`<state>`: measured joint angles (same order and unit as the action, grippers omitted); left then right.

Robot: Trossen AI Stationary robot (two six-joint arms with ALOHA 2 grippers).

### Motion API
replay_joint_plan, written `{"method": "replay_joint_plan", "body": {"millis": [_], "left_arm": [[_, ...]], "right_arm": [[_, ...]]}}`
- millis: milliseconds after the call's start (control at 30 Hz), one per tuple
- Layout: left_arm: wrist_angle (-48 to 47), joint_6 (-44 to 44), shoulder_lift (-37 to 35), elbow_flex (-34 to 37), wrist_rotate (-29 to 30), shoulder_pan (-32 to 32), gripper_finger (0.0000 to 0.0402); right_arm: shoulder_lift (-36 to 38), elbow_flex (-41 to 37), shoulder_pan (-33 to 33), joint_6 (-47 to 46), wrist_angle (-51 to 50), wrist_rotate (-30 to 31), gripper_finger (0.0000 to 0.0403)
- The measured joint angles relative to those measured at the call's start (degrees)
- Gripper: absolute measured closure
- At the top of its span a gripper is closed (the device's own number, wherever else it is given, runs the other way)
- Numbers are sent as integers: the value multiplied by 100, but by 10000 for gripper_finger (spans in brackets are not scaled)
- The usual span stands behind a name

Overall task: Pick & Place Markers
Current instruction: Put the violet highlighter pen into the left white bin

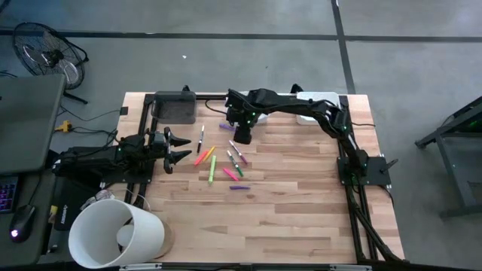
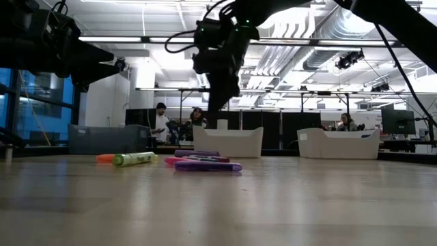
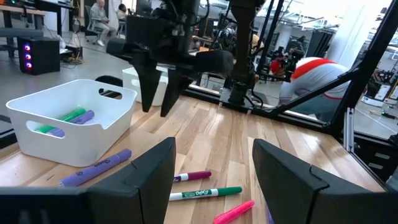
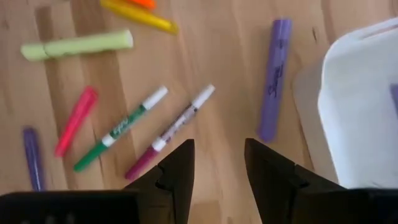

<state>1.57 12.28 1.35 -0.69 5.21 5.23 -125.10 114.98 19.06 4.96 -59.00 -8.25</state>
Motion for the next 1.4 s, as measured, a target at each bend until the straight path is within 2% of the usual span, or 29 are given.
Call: {"method": "replay_joint_plan", "body": {"millis": [233,433,600,867,1033,1400], "left_arm": [[-1,1,0,0,-2,0,190],[1,-1,0,0,-13,1,190],[1,0,0,0,-17,1,190],[0,1,2,0,-19,0,190],[1,0,1,0,-17,1,190],[1,0,0,0,-15,2,190]], "right_arm": [[-52,-653,-91,-259,940,195,272],[-24,-1438,-314,116,2108,891,271],[103,-2052,-368,77,3021,1169,263],[179,-2498,-359,-306,3258,1466,233],[179,-2531,-337,-377,3372,1915,229],[179,-2531,-117,-879,3357,1624,229]]}}
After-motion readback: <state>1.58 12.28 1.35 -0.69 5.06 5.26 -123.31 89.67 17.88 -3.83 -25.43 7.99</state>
